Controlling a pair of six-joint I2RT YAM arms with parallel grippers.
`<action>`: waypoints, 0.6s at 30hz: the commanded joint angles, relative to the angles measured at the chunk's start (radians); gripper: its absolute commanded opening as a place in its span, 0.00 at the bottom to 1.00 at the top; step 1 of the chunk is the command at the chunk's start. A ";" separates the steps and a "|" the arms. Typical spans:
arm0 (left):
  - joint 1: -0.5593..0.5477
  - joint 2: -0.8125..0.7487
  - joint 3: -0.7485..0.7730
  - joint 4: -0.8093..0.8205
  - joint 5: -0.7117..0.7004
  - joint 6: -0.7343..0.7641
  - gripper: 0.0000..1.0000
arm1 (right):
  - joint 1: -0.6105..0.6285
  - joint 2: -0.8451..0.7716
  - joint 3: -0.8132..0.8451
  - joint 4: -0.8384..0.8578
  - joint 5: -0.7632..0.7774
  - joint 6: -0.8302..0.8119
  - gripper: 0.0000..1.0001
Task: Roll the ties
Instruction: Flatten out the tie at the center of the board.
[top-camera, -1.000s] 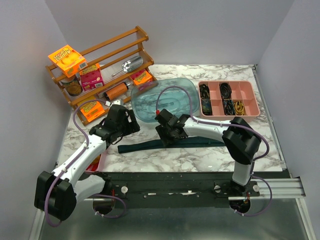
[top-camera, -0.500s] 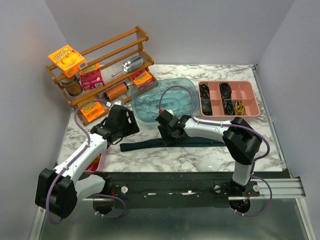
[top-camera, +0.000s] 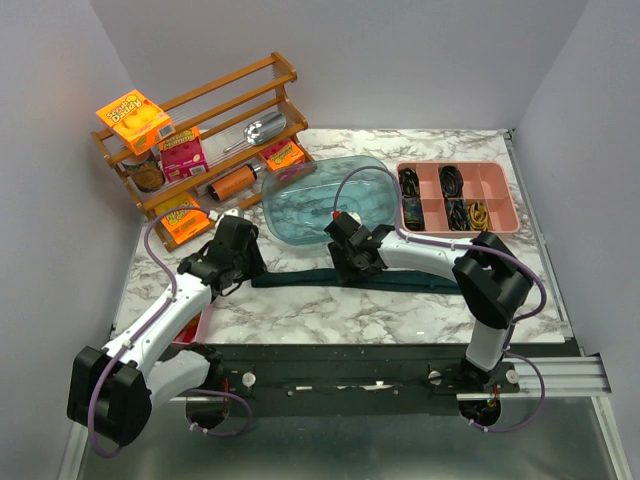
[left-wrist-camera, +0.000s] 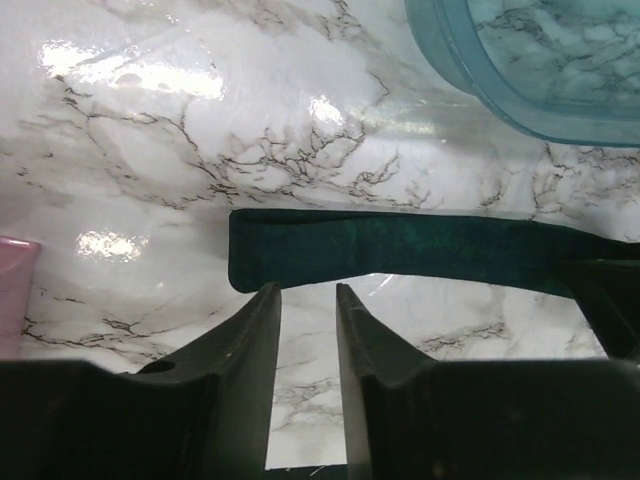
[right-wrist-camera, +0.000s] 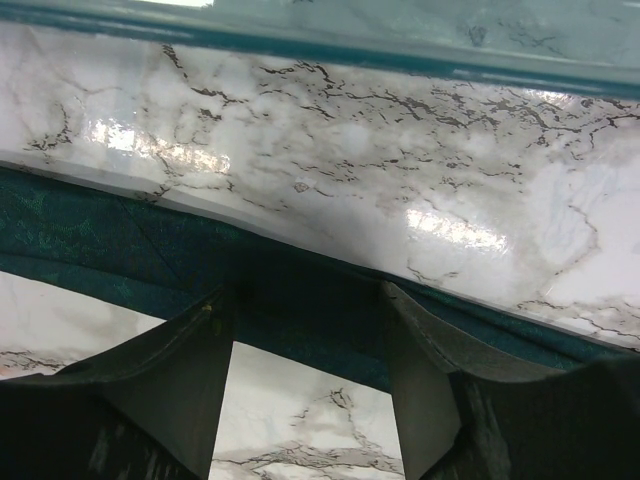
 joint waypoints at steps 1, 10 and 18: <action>0.006 0.024 -0.025 -0.001 -0.041 -0.005 0.23 | -0.018 0.053 -0.065 -0.088 0.034 -0.011 0.67; 0.006 0.126 -0.030 0.045 -0.116 -0.012 0.02 | -0.018 0.060 -0.061 -0.083 0.024 -0.020 0.67; 0.006 0.270 -0.026 0.097 -0.138 -0.010 0.00 | -0.019 0.057 -0.070 -0.081 0.013 -0.029 0.67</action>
